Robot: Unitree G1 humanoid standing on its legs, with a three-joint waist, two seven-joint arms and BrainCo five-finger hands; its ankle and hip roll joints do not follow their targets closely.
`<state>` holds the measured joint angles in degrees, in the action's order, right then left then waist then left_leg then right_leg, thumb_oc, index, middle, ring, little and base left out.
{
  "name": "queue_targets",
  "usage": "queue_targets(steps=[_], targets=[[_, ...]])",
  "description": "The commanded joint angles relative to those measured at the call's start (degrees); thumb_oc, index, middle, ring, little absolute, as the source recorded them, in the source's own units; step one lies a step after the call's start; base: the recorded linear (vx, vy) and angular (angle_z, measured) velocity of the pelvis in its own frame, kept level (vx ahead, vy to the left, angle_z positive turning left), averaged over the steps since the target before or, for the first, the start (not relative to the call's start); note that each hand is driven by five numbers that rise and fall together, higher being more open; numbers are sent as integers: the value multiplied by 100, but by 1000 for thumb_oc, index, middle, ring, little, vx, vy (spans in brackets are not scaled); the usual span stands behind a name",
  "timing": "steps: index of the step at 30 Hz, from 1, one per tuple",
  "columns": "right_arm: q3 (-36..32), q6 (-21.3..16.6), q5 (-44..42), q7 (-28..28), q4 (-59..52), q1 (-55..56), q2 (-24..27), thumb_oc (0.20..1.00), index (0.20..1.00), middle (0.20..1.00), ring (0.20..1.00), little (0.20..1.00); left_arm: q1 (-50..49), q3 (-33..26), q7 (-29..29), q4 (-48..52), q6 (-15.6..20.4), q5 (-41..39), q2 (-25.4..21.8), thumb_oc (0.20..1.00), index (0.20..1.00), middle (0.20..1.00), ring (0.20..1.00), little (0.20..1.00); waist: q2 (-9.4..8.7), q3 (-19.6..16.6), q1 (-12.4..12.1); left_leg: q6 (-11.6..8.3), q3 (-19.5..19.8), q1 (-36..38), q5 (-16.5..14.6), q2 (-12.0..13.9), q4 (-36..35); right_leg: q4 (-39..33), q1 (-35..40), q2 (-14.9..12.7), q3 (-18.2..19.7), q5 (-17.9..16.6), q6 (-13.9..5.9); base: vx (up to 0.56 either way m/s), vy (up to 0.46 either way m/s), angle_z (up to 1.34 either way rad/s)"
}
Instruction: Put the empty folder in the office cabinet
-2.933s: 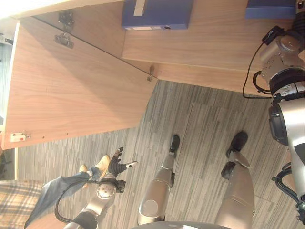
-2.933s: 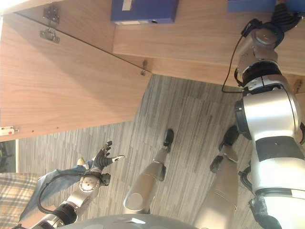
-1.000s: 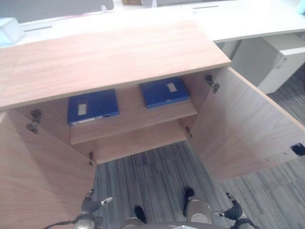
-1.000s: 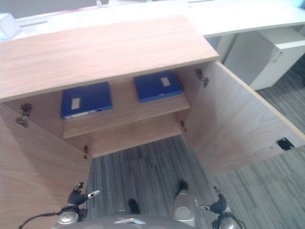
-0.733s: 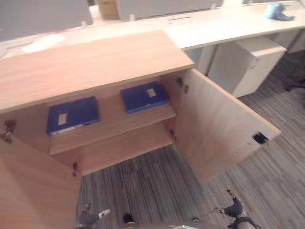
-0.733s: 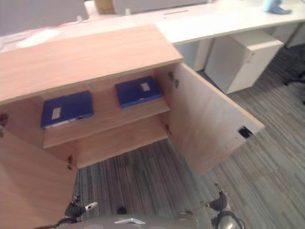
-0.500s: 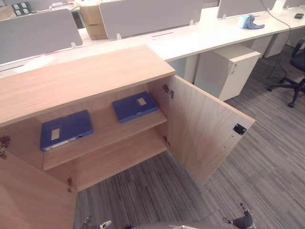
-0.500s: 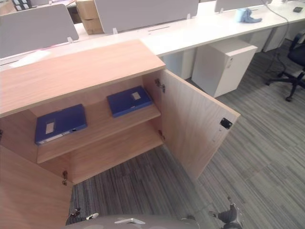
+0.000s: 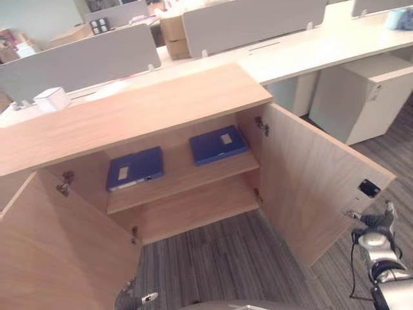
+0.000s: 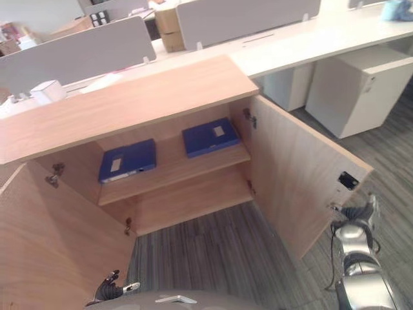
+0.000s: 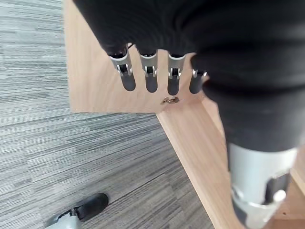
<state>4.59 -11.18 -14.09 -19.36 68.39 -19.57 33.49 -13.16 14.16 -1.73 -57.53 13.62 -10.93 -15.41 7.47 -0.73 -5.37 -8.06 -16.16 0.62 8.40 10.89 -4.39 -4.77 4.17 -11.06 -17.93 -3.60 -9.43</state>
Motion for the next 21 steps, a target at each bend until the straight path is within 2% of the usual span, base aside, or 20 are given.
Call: queue_targets(steps=[1, 5, 7, 9, 10, 11, 14, 16, 21], targets=[[204, -182, -159, 54, 180, -432, 95, 1000, 1000, 1000, 1000, 1000, 430, 153, -23, -95, 63, -59, -380, 1000, 1000, 1000, 1000, 1000, -172, 223, -96, -83, -40, 13, -191, 82, -61, -23, -52, -67, 39, 82, -102, -12, -57, 7], [857, -228, 77, 627, -312, -506, 210, 1000, 1000, 1000, 1000, 1000, 373, 46, -99, -68, 55, 2, -481, 1000, 1000, 1000, 1000, 1000, -158, 266, -165, -124, 35, 7, -147, 127, -61, -23, -6, -15, -45, 130, -58, -1, -46, 9], [966, -256, 125, 701, -493, -475, 217, 1000, 1000, 1000, 1000, 1000, 368, 15, -113, -83, 60, 24, -493, 1000, 1000, 1000, 1000, 1000, -166, 265, -168, -130, 43, -5, -137, 134, -61, -23, -9, -4, -52, 139, -52, 2, -16, 2], [1296, -323, 282, 941, -1071, -365, 221, 1000, 1000, 1000, 1000, 1000, 312, -81, -140, -81, 53, 53, -525, 1000, 1000, 1000, 1000, 1000, -189, 293, -168, -144, 62, -12, -115, 156, -61, -23, 6, 23, -74, 158, -27, 3, -47, -1], [1605, -422, 358, 1251, -1681, -192, 234, 1000, 1000, 1000, 1000, 1000, 289, -171, -146, -140, 55, 124, -537, 1000, 1000, 1000, 1000, 1000, -223, 309, -174, -151, 85, -15, -108, 175, -61, -23, 10, 38, -84, 169, -16, 9, -43, -3], [1605, -415, 358, 1252, -1695, -181, 238, 1000, 1000, 1000, 1000, 1000, 284, -172, -146, -140, 56, 126, -535, 1000, 1000, 1000, 1000, 1000, -221, 306, -168, -152, 89, -15, -108, 175, -61, -23, 13, 38, -88, 170, -16, 16, -48, -4], [2114, -540, 480, 1742, -2794, 319, 166, 1000, 1000, 1000, 1000, 1000, 259, -323, -162, -173, 64, 224, -499, 1000, 1000, 1000, 1000, 1000, -289, 329, -187, -153, 156, -22, -107, 209, -61, -23, 44, 54, -166, 176, 10, 17, -17, -2], [2111, -533, 480, 1743, -2808, 331, 171, 1000, 1000, 1000, 1000, 1000, 256, -321, -161, -175, 66, 225, -498, 1000, 1000, 1000, 1000, 1000, -288, 324, -182, -153, 162, -25, -107, 208, -61, -23, 46, 54, -172, 177, 10, 6, -2, -2], [2669, -599, 497, 2196, -3646, 684, -349, 1000, 1000, 1000, 1000, 1000, 334, -449, -92, -200, 70, 225, -439, 1000, 1000, 1000, 1000, 1000, -403, 336, -288, -141, 255, -77, -133, 199, -61, -23, 64, 35, -277, 160, 16, 7, 26, 6]])
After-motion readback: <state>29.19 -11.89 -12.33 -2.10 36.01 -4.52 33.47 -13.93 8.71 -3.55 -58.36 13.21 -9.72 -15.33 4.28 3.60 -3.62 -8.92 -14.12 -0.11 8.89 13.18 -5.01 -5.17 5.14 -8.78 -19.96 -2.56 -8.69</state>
